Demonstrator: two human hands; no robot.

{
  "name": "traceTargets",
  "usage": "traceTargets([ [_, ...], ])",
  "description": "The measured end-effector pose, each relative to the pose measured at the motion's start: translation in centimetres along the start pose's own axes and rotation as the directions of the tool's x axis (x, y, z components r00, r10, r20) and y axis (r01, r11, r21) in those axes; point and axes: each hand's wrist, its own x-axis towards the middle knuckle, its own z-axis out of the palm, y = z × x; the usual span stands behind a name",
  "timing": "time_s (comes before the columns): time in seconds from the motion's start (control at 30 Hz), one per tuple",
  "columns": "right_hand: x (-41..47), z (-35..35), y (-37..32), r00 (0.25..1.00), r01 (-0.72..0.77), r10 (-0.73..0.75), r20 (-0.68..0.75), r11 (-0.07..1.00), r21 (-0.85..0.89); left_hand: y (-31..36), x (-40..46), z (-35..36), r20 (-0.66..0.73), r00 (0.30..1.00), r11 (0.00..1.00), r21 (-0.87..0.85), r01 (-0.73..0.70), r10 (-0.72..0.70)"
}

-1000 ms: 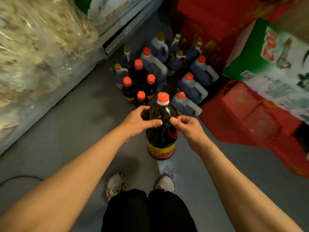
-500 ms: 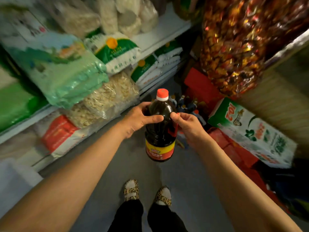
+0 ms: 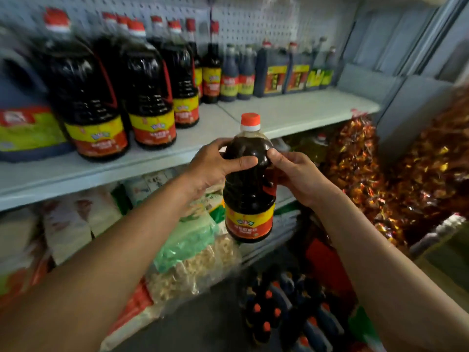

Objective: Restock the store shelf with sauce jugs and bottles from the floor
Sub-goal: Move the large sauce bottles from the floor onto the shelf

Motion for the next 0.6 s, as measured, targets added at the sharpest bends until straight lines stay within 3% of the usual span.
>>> traceTargets([
  [0.13, 6.0, 0.8, -4.7, 0.990, 0.120, -0.121, 0.075, 0.993, 0.016, 4.5, 3.3, -3.1, -0.088, 0.984, 0.988, 0.032, -0.150, 0.153],
  [0.27, 12.3, 0.7, -6.9, 0.967, 0.187, -0.200, 0.155, 0.978, 0.098, 7.5, 6.7, -5.1, -0.195, 0.957, 0.972, 0.133, -0.192, 0.216],
  [0.6, 26.2, 2.3, -6.3, 0.858, 0.164, -0.309, 0.410, 0.922, 0.351, 8.0, 14.6, -7.9, -0.481, 0.850, 0.954, 0.289, -0.077, 0.214],
])
